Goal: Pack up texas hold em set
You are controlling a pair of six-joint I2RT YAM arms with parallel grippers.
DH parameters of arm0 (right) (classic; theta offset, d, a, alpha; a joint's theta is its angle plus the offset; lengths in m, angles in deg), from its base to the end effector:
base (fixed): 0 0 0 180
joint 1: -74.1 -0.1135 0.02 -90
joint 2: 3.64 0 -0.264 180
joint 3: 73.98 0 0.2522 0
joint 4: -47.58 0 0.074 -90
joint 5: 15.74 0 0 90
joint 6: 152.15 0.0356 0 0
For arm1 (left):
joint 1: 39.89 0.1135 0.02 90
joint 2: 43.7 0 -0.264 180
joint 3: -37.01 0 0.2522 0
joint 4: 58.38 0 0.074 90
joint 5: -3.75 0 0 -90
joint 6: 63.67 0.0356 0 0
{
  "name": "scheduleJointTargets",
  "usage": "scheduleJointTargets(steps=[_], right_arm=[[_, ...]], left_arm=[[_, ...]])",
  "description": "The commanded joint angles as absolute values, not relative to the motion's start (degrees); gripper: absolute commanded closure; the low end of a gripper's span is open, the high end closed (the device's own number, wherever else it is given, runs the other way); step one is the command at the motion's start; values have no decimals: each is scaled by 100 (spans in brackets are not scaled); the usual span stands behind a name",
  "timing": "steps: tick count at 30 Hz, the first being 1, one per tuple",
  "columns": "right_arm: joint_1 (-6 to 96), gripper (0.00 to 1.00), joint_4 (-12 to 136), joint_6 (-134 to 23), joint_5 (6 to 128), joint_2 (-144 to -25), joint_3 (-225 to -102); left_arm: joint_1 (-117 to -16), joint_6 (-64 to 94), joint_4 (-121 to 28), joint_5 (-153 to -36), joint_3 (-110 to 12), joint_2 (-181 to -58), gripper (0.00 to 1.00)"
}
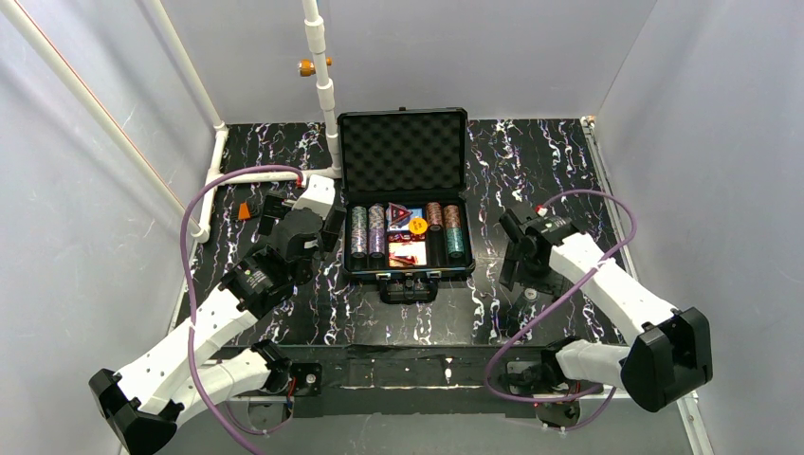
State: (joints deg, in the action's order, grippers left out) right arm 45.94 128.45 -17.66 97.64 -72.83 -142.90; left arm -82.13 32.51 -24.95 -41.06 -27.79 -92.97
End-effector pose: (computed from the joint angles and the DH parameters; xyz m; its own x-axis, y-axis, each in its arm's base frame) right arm 0.1784 0.0795 0.2537 -0.8872 0.2547 -0.3846 0.3399 0.9246 -0.1718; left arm 0.1540 -0.1057 0.3506 -0.2290 0.3104 -0.9226 -0.0014 0.9477 0.3192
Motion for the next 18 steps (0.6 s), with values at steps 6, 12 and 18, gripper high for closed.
scheduleJointTargets(steps=[6, 12, 18], right_arm=[[4996, 8, 11874, -1558, 9202, -6732, -13291], [5274, 13, 11649, -1699, 9186, -6675, -13075], [5553, 19, 11504, -1917, 9108, -6692, -12994]], left_arm=[[-8240, 3213, -2563, -4171, -2711, -9186, 1], [-8236, 3212, -2567, -4191, -2703, -9236, 1], [-8243, 3209, -2571, -4221, -2703, -9274, 1]])
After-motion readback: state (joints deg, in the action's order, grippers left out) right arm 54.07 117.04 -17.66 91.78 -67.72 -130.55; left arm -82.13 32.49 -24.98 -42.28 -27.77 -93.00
